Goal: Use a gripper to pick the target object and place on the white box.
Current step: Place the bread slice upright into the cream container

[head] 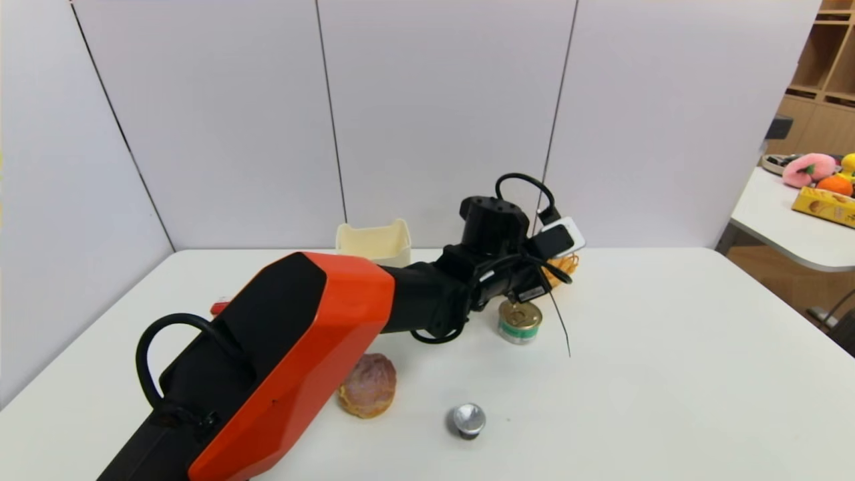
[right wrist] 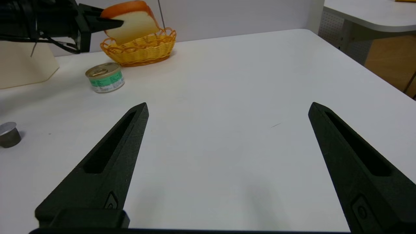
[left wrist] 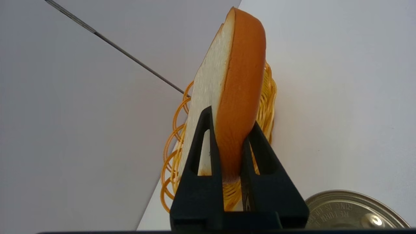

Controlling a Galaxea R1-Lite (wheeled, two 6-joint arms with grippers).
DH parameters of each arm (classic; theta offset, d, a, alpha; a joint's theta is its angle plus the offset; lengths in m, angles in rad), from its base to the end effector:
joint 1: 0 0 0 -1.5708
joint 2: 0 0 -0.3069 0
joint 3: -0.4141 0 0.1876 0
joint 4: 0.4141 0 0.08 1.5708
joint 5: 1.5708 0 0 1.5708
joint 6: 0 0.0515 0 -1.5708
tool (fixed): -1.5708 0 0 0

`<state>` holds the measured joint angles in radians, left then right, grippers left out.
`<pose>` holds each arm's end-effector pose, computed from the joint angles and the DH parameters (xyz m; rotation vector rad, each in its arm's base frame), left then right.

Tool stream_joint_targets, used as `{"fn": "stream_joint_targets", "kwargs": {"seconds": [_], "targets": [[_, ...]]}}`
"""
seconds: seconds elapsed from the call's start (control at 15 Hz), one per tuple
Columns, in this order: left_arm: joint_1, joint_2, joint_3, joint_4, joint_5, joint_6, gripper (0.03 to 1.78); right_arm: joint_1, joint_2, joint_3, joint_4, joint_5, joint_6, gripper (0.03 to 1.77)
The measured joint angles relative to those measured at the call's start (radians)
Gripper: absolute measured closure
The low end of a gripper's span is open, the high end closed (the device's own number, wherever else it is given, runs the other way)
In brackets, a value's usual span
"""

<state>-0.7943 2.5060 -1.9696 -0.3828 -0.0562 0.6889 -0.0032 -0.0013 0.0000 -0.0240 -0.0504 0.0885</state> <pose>0.3925 -0.4037 0.1392 0.7020 -0.1509 -0.8678 -0.0039 -0.0026 0.0786 0.0891 -0.0277 -0.0524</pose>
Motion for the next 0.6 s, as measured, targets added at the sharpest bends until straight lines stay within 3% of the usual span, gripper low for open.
{"fn": "stream_joint_targets", "kwargs": {"seconds": [0.6], "targets": [[0.067, -0.296, 0.016, 0.284, 0.008, -0.007, 1.6, 0.0, 0.0, 0.0, 0.0, 0.0, 0.0, 0.1]]}}
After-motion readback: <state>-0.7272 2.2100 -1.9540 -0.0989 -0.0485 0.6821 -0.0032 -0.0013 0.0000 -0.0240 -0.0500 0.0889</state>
